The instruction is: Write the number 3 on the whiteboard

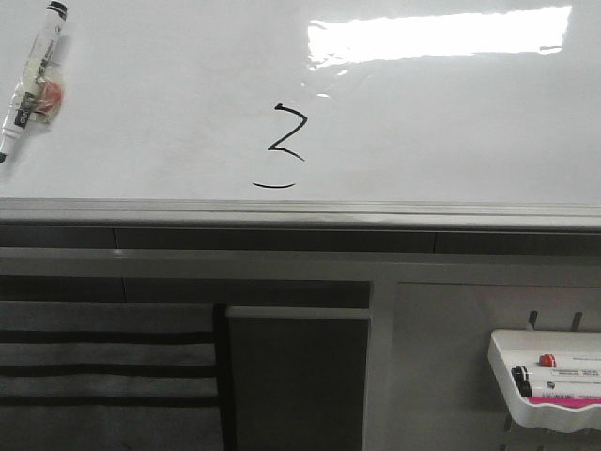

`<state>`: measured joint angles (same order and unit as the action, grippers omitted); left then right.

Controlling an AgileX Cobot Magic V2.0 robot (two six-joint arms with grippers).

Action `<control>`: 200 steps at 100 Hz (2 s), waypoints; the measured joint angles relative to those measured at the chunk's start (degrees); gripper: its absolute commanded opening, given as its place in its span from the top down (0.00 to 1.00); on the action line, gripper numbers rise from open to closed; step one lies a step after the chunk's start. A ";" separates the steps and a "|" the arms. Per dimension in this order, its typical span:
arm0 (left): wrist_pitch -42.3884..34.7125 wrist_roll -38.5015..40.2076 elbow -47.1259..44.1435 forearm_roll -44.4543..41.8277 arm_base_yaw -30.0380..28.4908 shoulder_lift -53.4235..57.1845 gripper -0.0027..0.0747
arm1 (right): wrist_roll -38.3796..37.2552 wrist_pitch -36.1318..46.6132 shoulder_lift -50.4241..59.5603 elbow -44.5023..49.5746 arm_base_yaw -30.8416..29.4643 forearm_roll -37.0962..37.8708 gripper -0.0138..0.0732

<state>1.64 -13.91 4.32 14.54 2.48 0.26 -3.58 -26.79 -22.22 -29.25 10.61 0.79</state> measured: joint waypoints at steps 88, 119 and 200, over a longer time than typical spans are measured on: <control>-2.11 0.00 -4.64 -0.71 0.00 0.01 0.99 | -0.09 0.00 0.00 0.13 0.00 0.00 0.92; -2.11 0.00 -4.64 -0.80 0.00 0.01 0.99 | -0.12 1.96 1.84 2.41 -0.27 0.00 0.92; -2.23 0.00 -4.64 -0.80 0.00 0.01 0.99 | -0.12 22.35 22.68 29.86 -12.56 0.13 0.92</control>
<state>-0.59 -13.91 -0.32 13.75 2.48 0.27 -3.70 -4.44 0.46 0.61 -1.94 0.92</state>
